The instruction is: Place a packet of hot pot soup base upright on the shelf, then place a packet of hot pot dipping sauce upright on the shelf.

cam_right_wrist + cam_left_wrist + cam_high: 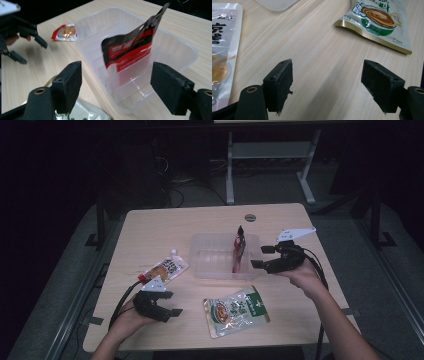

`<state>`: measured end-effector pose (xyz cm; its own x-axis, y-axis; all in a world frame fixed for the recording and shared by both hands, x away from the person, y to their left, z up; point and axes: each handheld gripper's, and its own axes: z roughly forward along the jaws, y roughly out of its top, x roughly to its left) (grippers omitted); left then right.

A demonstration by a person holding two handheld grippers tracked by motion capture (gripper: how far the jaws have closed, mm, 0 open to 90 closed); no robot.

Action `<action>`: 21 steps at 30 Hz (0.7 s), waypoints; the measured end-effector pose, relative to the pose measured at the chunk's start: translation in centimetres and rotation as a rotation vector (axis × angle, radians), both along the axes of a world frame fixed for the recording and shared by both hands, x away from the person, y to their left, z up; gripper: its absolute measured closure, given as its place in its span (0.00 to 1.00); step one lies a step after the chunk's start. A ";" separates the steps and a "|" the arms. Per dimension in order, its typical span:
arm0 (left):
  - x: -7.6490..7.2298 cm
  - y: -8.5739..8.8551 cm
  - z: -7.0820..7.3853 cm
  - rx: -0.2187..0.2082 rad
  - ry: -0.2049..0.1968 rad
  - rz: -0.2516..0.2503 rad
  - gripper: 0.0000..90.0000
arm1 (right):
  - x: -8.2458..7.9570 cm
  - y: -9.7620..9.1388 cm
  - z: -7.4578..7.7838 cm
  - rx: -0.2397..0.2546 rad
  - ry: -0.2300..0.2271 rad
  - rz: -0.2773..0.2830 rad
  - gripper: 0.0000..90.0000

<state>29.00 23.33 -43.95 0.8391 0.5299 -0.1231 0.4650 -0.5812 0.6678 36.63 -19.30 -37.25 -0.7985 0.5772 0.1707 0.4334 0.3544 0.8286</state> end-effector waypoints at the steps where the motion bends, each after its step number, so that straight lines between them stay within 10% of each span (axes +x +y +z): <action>1: 0.0 0.0 0.0 -0.003 0.000 0.004 0.28 | -0.3 0.1 0.0 -0.004 -0.003 0.003 0.27; 21: 0.9 1.5 1.0 -0.001 0.001 0.100 0.28 | -5.7 -0.6 -3.9 -0.087 0.015 0.034 0.27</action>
<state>29.88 24.79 -42.92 0.7820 0.6108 -0.1242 0.5211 -0.5313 0.6680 30.89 -19.89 -41.12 -0.8159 0.5627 0.1329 0.4317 0.4398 0.7875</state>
